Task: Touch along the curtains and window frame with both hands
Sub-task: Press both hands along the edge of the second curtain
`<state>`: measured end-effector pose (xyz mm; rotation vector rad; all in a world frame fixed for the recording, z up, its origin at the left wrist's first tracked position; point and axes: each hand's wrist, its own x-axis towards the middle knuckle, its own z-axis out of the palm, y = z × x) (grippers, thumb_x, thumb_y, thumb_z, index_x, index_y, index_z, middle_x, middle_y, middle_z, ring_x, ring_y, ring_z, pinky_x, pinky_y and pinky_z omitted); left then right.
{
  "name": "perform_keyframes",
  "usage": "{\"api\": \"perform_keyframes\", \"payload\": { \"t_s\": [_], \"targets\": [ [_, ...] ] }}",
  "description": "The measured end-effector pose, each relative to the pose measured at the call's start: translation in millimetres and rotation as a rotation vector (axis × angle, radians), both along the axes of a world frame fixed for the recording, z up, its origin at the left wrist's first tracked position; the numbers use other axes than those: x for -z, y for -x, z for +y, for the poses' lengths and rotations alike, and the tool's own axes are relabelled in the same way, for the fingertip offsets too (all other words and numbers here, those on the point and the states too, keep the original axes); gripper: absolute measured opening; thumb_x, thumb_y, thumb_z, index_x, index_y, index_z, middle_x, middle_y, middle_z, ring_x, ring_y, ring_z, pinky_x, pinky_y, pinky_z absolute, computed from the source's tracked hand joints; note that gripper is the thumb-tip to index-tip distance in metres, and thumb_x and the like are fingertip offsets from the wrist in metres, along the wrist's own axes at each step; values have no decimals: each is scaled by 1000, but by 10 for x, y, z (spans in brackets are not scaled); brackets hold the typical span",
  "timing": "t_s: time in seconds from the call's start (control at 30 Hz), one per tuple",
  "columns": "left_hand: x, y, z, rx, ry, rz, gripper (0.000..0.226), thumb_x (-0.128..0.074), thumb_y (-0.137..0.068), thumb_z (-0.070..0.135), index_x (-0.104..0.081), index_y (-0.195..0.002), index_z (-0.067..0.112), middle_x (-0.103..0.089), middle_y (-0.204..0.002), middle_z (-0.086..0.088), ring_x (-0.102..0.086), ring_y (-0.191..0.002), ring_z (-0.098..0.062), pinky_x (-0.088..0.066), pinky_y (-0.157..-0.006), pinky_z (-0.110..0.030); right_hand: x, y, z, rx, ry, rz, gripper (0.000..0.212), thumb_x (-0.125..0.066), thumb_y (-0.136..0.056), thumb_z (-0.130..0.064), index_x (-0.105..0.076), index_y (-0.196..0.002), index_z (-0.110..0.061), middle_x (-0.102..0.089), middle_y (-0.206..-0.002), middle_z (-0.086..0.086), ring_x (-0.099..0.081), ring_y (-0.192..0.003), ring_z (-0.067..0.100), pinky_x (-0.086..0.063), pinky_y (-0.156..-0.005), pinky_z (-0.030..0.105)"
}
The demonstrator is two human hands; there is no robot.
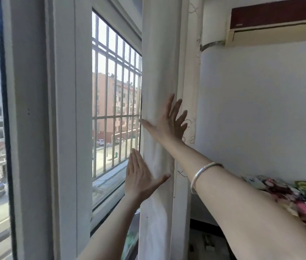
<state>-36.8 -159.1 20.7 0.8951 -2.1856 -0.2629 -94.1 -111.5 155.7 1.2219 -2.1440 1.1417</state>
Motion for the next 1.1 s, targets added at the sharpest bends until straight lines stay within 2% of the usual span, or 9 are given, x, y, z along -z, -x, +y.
{"api": "perform_keyframes", "payload": {
  "t_s": [0.17, 0.4, 0.63, 0.8, 0.93, 1.1],
  "targets": [
    [-17, 530, -225, -21, -3, 6, 110, -36, -77, 69, 21, -137, -3, 23, -151, -19, 20, -140, -26, 11, -113, -33, -224, 370, -311, -35, 87, -4, 111, -54, -76, -64, 23, -143, -18, 19, -155, 12, 10, -140, 44, -9, -110, 59],
    [-16, 1278, -637, -64, 9, 90, 76, -24, -95, 40, 23, -136, -3, 22, -150, -22, 19, -140, -30, 13, -112, -33, -348, 1034, -836, 117, 63, 85, 71, -29, -96, -44, 12, -146, -16, 5, -157, 12, -1, -140, 46, -18, -110, 59],
    [69, 2031, -1130, -42, 45, 63, 72, -17, -95, 40, 33, -129, 2, 28, -149, -18, 24, -138, -27, 18, -108, -31, -306, 1880, -1258, 141, 19, 136, 67, -23, -97, -43, 14, -145, -16, 12, -157, 7, 3, -141, 45, -15, -111, 58],
    [127, 2742, -1513, 53, 55, 87, 71, -20, -96, 34, 42, -119, 10, 41, -135, -7, 37, -126, -20, 19, -107, -32, -274, 2587, -1602, 215, 26, 131, 64, -24, -97, -39, 11, -146, -17, 10, -157, 5, 1, -141, 45, -17, -110, 57],
    [149, 3336, -1771, 82, 37, 110, 70, -23, -97, 33, 38, -123, 9, 39, -136, -5, 33, -129, -19, 17, -108, -31, -250, 3166, -1869, 289, 23, 136, 65, -27, -97, -38, 7, -147, -15, 6, -157, 8, -2, -141, 43, -20, -110, 56],
    [140, 4087, -2050, 114, 15, 93, 67, -20, -98, 35, 36, -124, 10, 35, -142, -8, 27, -137, -25, 20, -110, -30, -259, 3835, -2166, 346, 10, 132, 64, -26, -97, -38, 8, -147, -15, 6, -158, 7, -2, -141, 43, -19, -110, 57]
  ]
}}
